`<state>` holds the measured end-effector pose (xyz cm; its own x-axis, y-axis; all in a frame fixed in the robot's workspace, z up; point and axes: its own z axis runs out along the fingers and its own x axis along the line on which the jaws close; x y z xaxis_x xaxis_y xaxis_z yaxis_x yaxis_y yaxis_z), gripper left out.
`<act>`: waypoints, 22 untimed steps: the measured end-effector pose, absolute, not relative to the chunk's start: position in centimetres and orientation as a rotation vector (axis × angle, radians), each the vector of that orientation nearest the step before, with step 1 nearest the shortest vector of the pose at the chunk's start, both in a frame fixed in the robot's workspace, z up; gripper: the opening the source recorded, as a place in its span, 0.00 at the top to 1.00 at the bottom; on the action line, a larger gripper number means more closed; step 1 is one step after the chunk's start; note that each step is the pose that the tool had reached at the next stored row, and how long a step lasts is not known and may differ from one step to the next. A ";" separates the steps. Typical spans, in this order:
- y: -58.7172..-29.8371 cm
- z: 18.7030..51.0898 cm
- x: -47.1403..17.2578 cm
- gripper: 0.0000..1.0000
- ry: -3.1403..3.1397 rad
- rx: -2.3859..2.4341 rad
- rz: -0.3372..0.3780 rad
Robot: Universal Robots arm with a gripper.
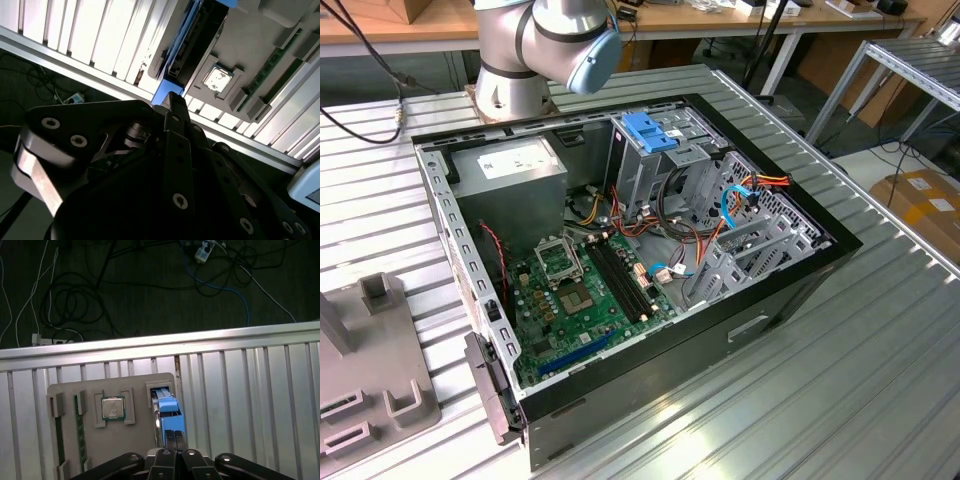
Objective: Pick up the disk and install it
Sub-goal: 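Pick up the disk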
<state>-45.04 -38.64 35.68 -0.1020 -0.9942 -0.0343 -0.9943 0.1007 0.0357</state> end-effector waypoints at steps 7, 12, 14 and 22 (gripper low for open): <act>-38.6 35.4 -45.0 0.89 2.329 -2.104 0.077; -38.6 35.2 -45.0 0.89 2.325 -2.109 0.077; -38.6 35.1 -45.0 0.89 2.320 -2.114 0.077; -38.6 35.1 -45.0 0.89 2.309 -2.123 0.081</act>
